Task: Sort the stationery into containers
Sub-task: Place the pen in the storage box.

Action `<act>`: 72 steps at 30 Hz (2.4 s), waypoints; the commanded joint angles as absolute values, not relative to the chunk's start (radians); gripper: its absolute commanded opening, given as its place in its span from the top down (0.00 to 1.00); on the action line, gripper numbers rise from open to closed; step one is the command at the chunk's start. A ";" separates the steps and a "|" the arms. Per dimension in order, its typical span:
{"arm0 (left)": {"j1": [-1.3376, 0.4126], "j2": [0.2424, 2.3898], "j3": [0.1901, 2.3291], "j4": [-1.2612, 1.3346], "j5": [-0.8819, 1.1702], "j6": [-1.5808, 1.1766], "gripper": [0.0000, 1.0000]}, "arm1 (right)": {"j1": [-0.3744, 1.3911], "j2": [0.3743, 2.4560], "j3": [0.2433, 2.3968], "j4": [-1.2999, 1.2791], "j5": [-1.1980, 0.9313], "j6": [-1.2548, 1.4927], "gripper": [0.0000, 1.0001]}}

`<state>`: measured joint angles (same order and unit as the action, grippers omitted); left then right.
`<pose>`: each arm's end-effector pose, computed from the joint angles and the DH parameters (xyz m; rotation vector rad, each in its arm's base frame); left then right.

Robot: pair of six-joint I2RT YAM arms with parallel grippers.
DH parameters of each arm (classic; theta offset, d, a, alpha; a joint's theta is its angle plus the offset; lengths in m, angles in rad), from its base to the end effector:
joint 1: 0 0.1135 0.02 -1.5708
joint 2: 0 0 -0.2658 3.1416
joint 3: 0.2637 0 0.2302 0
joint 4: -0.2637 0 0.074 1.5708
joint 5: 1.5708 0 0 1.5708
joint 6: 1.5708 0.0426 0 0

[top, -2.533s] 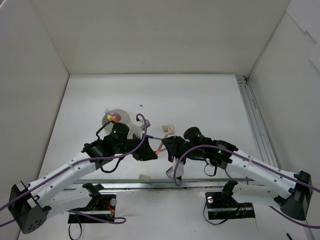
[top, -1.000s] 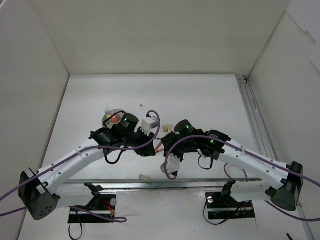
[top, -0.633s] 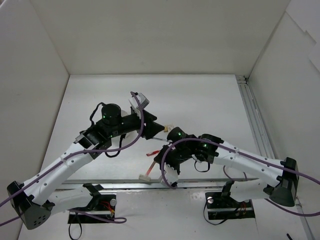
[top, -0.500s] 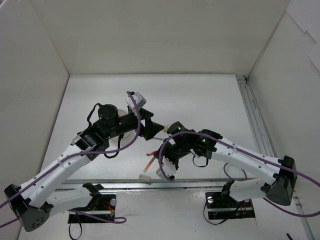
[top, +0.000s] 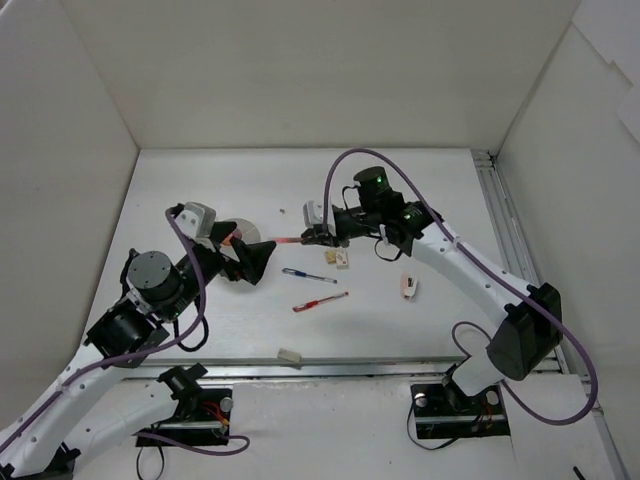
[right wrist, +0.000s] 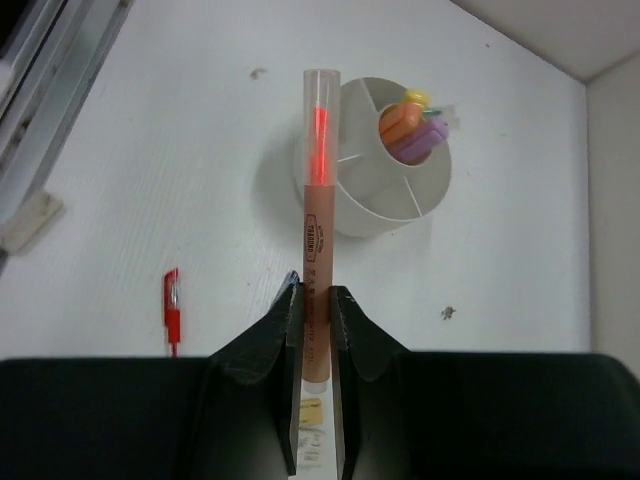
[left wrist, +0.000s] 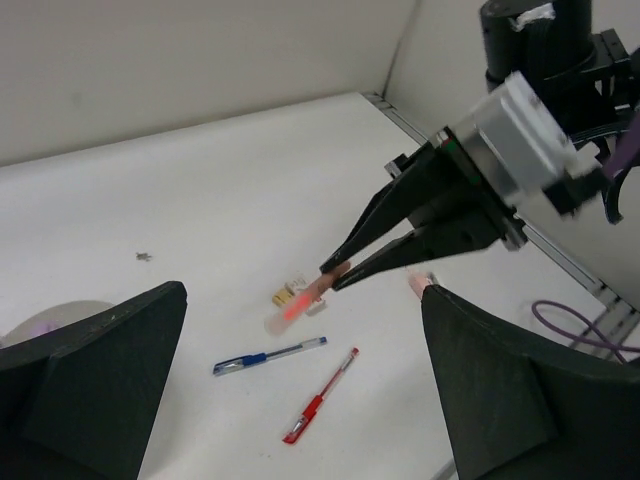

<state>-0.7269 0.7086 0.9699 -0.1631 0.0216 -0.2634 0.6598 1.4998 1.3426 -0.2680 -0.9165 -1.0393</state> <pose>0.0991 -0.0893 0.4133 0.3683 1.4815 -0.8148 0.2330 0.2235 0.3619 -1.7163 0.7526 0.6479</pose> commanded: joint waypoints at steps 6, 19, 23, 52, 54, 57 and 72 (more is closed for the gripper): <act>-0.724 0.643 0.922 -0.106 -0.202 -0.324 0.00 | 0.649 1.459 1.207 0.649 -0.729 -0.071 1.00; -0.715 0.814 0.980 0.046 -0.278 -0.379 0.00 | 0.847 1.358 0.980 0.911 -0.230 0.206 1.00; -0.693 0.819 0.960 0.089 -0.281 -0.413 0.00 | 0.890 1.353 0.950 0.923 -0.198 0.181 1.00; -0.601 0.927 0.925 0.146 -0.092 -0.476 1.00 | 0.977 1.397 0.916 0.980 -0.011 0.054 0.65; -0.592 0.930 0.930 0.137 -0.116 -0.453 1.00 | 0.976 1.394 0.913 0.980 -0.009 0.038 0.03; -0.555 0.943 0.930 0.118 -0.144 -0.422 1.00 | 0.977 1.370 0.890 0.980 -0.009 0.025 0.02; -0.134 1.032 0.819 0.224 -0.120 -0.296 1.00 | 0.874 1.039 0.565 0.977 0.210 0.009 0.02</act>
<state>-0.1650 0.9897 0.8253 0.0883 -0.1425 -0.3305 0.8894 1.1015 0.5640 0.8715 0.1120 0.0204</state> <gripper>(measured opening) 0.110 0.978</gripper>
